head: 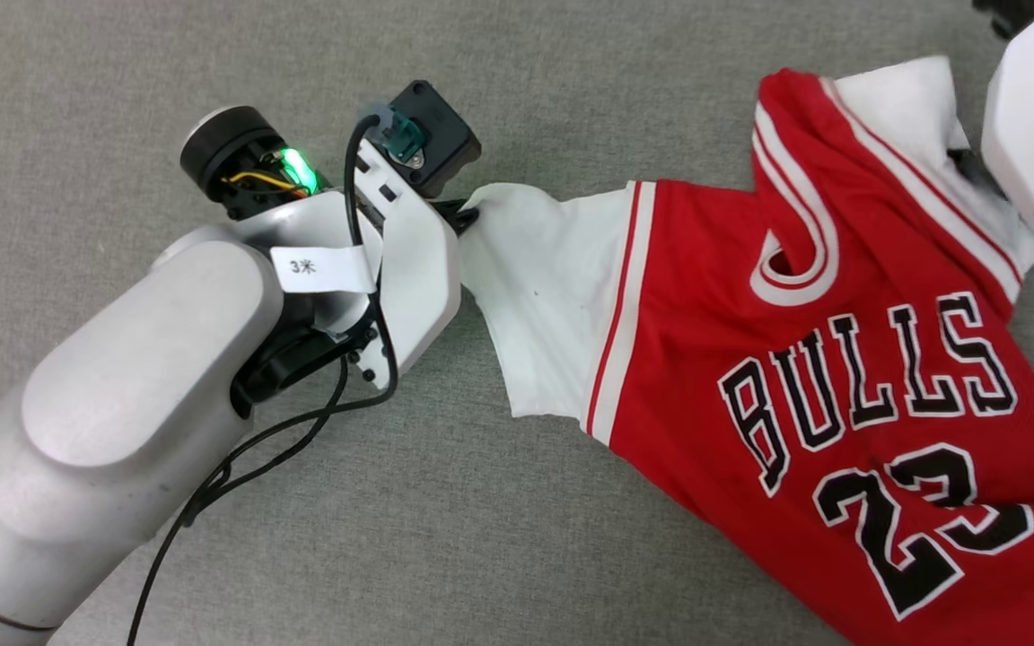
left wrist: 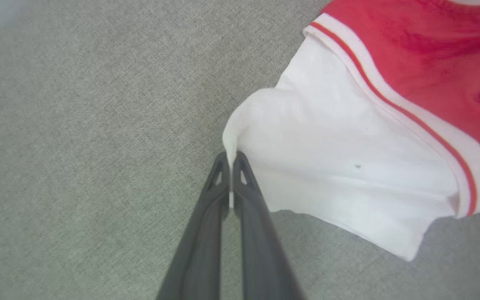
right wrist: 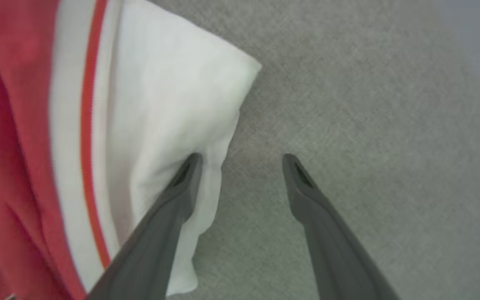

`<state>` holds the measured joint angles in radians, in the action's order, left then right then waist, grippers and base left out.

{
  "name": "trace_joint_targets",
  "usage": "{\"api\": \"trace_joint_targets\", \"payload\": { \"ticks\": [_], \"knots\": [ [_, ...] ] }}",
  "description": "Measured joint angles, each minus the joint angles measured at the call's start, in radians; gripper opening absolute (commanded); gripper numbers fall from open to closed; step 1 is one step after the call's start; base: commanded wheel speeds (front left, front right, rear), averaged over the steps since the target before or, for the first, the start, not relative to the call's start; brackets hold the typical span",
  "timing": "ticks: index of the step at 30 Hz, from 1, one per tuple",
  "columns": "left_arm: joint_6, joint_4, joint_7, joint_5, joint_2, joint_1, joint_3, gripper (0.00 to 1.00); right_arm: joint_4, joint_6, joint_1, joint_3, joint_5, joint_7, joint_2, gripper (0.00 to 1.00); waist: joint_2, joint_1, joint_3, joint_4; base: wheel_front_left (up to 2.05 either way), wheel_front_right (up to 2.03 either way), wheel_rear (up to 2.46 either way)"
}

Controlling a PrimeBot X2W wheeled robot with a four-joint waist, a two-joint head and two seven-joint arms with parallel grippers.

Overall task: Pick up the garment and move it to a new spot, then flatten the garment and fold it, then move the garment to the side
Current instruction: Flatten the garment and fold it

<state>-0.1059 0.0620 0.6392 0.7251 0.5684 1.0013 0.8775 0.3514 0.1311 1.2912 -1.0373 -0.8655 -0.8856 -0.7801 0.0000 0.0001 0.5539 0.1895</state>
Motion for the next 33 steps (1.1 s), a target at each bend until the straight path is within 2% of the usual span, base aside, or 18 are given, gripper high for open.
{"api": "trace_joint_targets", "payload": {
  "ticks": [8,9,10,17,23,33],
  "knots": [
    [-0.001,0.02,-0.023,-0.007,-0.009,0.007,0.008,0.0,0.032,-0.005,0.011,-0.095,-0.045,0.065,-0.012,1.0,0.0,-0.0001,0.024,0.012,0.0,0.0,0.0],
    [-0.003,0.025,-0.026,-0.007,-0.01,0.007,0.009,0.0,0.038,-0.005,0.012,-0.105,-0.05,0.08,-0.012,0.09,0.0,-0.0001,0.022,0.011,0.0,0.0,0.0],
    [-0.004,0.03,-0.027,-0.006,-0.01,0.007,0.011,0.0,0.044,-0.005,0.013,-0.114,-0.054,0.094,-0.011,0.0,0.0,-0.0001,0.018,0.01,0.0,0.0,0.0],
    [-0.006,0.068,-0.079,0.008,-0.001,-0.016,0.008,0.0,0.091,0.0,0.007,-0.161,-0.065,0.272,0.013,0.0,0.0,0.0,-0.049,-0.006,0.0,0.0,0.0],
    [-0.004,0.066,-0.157,0.019,0.021,-0.04,-0.025,0.0,0.066,0.0,-0.016,-0.173,-0.12,0.407,-0.03,0.0,0.0,0.0,-0.155,-0.027,0.0,0.0,0.0],
    [0.049,0.005,-0.254,0.002,0.086,-0.046,-0.108,0.0,-0.058,0.0,-0.018,-0.153,-0.119,0.602,-0.142,0.0,0.0,-0.0002,-0.316,-0.084,0.0,0.0,0.0]
  ]
}}
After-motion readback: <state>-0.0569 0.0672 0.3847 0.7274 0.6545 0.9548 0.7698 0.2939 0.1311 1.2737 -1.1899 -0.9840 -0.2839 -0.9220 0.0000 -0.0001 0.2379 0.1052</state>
